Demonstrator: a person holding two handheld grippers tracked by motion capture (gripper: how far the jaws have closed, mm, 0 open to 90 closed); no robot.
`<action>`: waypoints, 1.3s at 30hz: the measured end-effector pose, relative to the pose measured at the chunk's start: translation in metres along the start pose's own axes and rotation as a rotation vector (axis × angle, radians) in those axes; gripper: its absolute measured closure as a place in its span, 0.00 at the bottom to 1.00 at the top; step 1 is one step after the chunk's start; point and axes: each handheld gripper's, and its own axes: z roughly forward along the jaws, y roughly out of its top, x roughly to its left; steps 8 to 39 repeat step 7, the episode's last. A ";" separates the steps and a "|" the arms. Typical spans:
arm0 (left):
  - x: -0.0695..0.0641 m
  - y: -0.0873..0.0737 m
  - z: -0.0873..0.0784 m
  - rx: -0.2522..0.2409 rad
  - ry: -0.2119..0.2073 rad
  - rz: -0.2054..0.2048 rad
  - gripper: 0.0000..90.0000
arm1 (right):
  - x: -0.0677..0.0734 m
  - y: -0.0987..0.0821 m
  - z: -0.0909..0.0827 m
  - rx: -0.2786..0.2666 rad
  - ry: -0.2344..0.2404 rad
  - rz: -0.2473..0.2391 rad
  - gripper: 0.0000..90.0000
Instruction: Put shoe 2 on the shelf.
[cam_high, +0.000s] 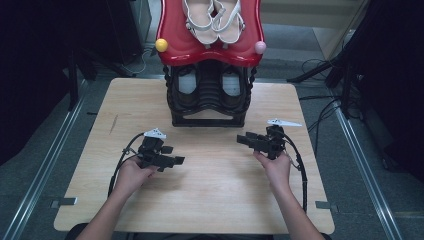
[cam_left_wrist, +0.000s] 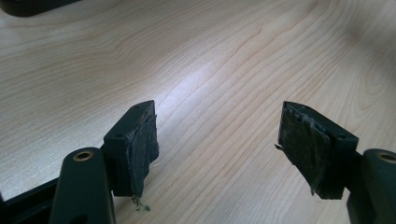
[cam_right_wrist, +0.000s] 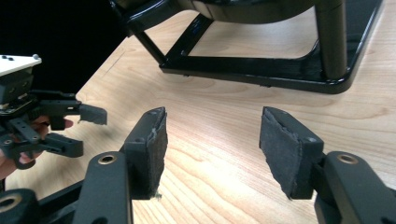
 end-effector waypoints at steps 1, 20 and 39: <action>0.000 0.000 0.001 0.007 -0.001 0.002 0.31 | 0.000 -0.001 0.001 0.007 0.002 0.001 0.47; -0.002 0.001 0.003 0.024 -0.011 0.003 0.33 | -0.003 -0.005 0.001 0.008 0.010 0.003 0.50; -0.002 0.001 0.003 0.024 -0.011 0.003 0.33 | -0.003 -0.005 0.001 0.008 0.010 0.003 0.50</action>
